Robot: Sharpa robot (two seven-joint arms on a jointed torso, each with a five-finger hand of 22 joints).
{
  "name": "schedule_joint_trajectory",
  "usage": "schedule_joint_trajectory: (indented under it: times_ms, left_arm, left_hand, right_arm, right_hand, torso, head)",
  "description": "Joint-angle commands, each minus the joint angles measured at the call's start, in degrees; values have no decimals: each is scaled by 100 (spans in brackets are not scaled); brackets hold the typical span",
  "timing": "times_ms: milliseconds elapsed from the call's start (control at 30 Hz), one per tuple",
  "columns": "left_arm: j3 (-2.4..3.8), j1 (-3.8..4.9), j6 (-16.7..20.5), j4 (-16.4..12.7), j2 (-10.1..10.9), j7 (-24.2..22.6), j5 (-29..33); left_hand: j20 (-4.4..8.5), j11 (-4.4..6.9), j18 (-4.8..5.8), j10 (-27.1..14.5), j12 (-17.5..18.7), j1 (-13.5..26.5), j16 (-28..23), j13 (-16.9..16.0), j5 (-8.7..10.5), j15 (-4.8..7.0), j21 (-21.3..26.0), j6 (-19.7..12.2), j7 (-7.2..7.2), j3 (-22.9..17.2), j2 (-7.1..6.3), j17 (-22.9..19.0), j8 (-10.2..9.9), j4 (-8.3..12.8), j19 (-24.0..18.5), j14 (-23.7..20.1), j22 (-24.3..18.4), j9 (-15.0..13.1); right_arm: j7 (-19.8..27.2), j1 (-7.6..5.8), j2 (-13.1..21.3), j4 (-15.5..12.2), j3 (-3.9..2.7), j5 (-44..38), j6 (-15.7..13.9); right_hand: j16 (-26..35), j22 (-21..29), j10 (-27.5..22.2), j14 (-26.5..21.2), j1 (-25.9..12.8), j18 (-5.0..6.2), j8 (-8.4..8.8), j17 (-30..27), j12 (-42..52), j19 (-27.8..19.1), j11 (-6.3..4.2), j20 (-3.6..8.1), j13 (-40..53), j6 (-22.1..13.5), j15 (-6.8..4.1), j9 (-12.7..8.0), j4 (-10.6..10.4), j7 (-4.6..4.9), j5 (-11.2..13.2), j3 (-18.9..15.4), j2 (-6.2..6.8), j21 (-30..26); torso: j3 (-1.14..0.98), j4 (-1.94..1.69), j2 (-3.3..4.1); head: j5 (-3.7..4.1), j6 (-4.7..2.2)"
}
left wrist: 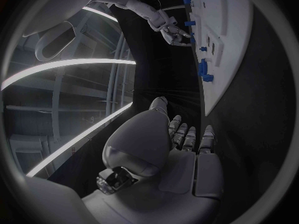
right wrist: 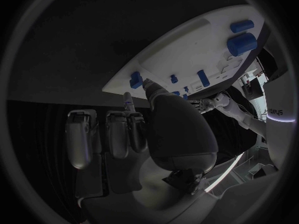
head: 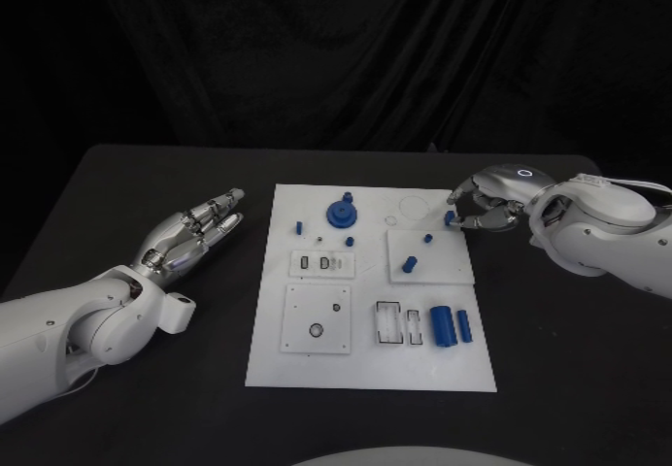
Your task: Assemble the parts on the task board
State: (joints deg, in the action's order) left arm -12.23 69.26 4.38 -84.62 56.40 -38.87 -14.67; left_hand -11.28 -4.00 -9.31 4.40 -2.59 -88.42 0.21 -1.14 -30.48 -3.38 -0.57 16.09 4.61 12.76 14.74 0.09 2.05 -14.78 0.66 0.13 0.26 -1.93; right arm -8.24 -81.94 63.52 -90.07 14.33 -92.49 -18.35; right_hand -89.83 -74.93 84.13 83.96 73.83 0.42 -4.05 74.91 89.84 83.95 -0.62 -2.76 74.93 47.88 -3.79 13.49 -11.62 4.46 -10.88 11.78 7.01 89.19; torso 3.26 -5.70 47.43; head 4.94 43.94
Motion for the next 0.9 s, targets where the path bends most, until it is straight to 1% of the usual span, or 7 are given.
schedule_joint_trajectory:
  times_ms: [33, 300, 700, 833, 900]
  left_arm:
    - [4, -9, -84, -2, -10, -884, -8]
    - [4, -11, -102, 14, -16, -875, -8]
    - [4, -14, -131, 20, -22, -866, -8]
    - [4, -15, -139, 22, -22, -859, -8]
    - [4, -15, -141, 23, -21, -857, -8]
  left_hand:
    - [-45, -30, -106, -5, 27, -65, -21, 6, -36, -45, 5, -24, 9, -41, 6, -9, -9, 3, -14, -13, 8, -2]
    - [-48, -31, -106, -5, 26, -66, -21, 6, -36, -46, 5, -21, 24, -45, 7, -9, -8, 5, -14, -13, 8, -3]
    - [-54, -38, -106, 1, 23, -67, -21, 4, -38, -51, 3, -5, 41, -51, 12, -9, -5, 7, -12, -13, 10, -5]
    - [-57, -44, -106, 4, 21, -67, -21, 4, -37, -54, 2, -4, 47, -54, 13, -9, -5, 8, -11, -13, 10, -5]
    - [-63, -54, -106, 8, 19, -68, -21, 3, -38, -59, 1, -2, 60, -58, 15, -9, -4, 10, -10, -13, 11, -5]
  right_arm:
    - [-168, 21, -8, 17, -2, -21, 62]
    - [-197, 33, -48, 36, -2, -21, 84]
    - [-291, 53, -86, 59, -2, -21, 184]
    - [-309, 64, -100, 68, -2, -21, 206]
    - [-314, 68, -105, 71, -2, -21, 211]
  right_hand:
    - [-17, -1472, 587, 604, 50, -16, -11, 1509, 16, 558, 16, 38, 1507, -17, -18, -4, -2, 34, 12, -28, 9, -9]
    - [-17, -1471, 587, 604, 97, -15, -26, 1509, 16, 556, 23, 32, 1507, 5, -11, 7, -11, 40, 81, -57, 39, -14]
    - [-17, -1461, 587, 604, 239, -8, -13, 1509, 16, 543, 30, 25, 1507, -33, -4, 18, 22, 47, 68, -52, 35, -39]
    - [-17, -1459, 587, 604, 297, -6, -68, 1509, 16, 539, 29, 22, 1507, 56, -3, 61, 24, 44, 69, -56, 16, -47]
    - [-17, -1458, 587, 604, 332, -5, -90, 1509, 16, 538, 27, 22, 1507, 91, -4, 87, 30, 43, 15, -54, 2, -50]
  torso:
    - [1, -1, 2]
    - [3, -5, 2]
    - [1, 3, 2]
    - [2, 1, 0]
    - [4, 0, 0]
  head:
    - [-4, 4]
    - [-5, 13]
    - [-13, 28]
    - [-14, 36]
    - [-11, 41]
